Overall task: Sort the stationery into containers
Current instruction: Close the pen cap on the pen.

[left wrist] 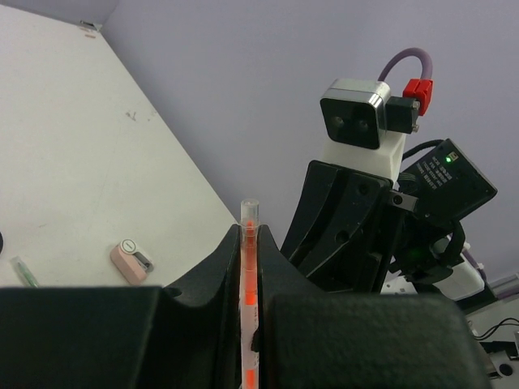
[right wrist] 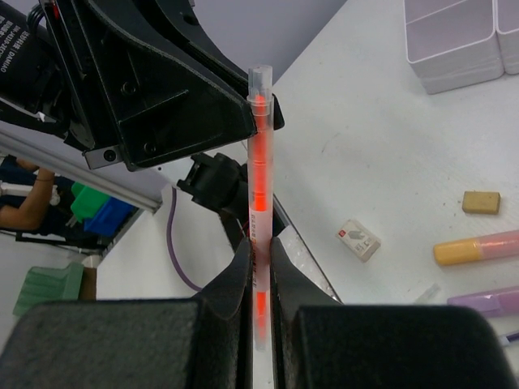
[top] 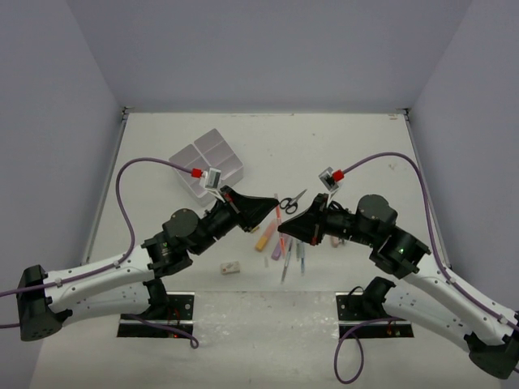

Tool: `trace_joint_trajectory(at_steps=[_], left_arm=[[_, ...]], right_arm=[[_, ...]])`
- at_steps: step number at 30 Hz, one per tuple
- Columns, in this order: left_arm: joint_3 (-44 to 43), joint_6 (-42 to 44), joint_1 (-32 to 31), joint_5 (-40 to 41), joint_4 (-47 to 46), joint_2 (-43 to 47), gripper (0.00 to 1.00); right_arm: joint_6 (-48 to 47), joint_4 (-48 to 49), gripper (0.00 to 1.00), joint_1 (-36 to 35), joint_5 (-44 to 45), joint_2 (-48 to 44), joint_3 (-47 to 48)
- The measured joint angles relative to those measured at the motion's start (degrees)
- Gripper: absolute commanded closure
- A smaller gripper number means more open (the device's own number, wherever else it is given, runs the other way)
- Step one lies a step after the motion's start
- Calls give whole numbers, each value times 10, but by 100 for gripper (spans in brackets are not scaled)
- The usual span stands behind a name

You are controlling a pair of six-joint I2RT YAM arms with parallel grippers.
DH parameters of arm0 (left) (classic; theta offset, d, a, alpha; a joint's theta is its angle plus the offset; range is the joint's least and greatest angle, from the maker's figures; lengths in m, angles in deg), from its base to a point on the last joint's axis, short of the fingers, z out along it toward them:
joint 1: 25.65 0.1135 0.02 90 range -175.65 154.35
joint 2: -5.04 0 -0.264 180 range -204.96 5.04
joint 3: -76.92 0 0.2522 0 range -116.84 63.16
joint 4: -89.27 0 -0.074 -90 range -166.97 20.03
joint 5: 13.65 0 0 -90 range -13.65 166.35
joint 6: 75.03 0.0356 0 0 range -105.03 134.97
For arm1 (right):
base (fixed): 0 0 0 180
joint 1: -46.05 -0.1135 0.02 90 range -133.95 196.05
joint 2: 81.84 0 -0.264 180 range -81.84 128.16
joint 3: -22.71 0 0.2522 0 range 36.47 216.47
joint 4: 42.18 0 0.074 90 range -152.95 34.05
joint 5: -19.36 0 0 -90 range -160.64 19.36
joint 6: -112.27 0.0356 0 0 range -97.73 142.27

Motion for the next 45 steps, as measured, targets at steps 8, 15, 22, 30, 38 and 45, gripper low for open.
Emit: trace_joint_trajectory(at_steps=[8, 15, 22, 30, 38, 45], left_arm=[[-8, 12, 0, -4, -1, -12, 78], [-20, 37, -1, -32, 17, -27, 75], [-20, 43, -1, -39, 17, -25, 100], [-16, 56, 0, -66, 4, -17, 100], [-1, 79, 0, -91, -25, 3, 100], [-1, 85, 1, -92, -29, 3, 99]], right_arm=[[-14, -6, 100, 0, 8, 1, 3], [-28, 17, 100, 0, 20, -5, 3], [-33, 17, 100, 0, 27, -5, 3], [-42, 32, 45, 0, 19, -2, 3], [-43, 73, 77, 0, -33, 49, 10], [-39, 109, 100, 0, -81, 67, 13]])
